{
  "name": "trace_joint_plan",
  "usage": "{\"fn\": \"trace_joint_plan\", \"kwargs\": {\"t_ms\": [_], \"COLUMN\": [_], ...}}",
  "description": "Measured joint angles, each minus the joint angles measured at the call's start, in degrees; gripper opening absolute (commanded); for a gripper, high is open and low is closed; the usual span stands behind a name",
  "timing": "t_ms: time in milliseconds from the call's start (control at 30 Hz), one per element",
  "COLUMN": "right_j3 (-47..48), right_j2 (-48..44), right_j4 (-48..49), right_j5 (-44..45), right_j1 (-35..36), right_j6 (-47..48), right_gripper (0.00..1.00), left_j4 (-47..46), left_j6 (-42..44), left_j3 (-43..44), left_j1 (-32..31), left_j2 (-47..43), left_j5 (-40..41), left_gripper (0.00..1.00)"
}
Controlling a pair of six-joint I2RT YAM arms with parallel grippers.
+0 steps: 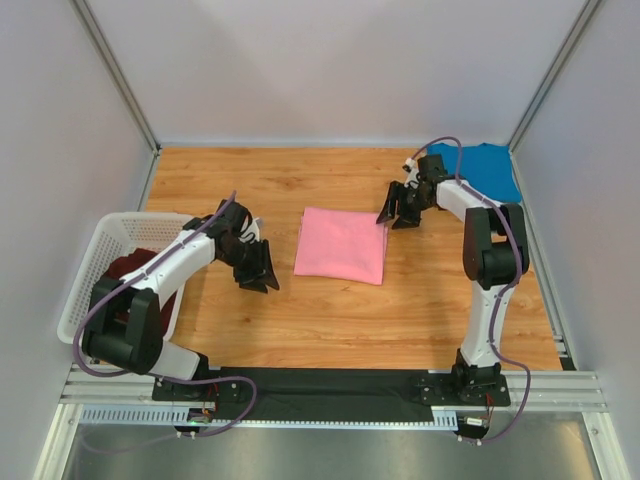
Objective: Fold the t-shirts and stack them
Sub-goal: Neatly place the folded tshirt to the corner
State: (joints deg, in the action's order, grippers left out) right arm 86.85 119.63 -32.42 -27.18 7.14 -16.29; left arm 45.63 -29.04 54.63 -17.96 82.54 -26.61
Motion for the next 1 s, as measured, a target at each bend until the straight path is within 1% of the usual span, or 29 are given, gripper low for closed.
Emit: {"fn": "trace_joint_plan", "kwargs": {"t_ms": [267, 567, 1000], "right_j3": [-0.9, -4.5, -2.9], "right_j2": [0.9, -0.7, -0.2], "right_j4": [-0.7, 1.8, 0.0], "right_j5": [-3.9, -5.2, -2.9], "right_j1": [-3.3, -1.4, 0.6], "right_j6": [3.8, 4.4, 4.5], "right_gripper": [0.6, 0.63, 0.63], "left_j4": [1.4, 1.3, 1.3], "left_j6": [0.0, 0.0, -0.2], "left_j3": [-1.6, -1.6, -1.6], "left_j1": [0.0, 0.0, 0.0], "left_j2": [-0.6, -0.3, -0.2], "left_j5": [1.7, 1.7, 1.4], "left_gripper": [0.45, 0.45, 0.45]}}
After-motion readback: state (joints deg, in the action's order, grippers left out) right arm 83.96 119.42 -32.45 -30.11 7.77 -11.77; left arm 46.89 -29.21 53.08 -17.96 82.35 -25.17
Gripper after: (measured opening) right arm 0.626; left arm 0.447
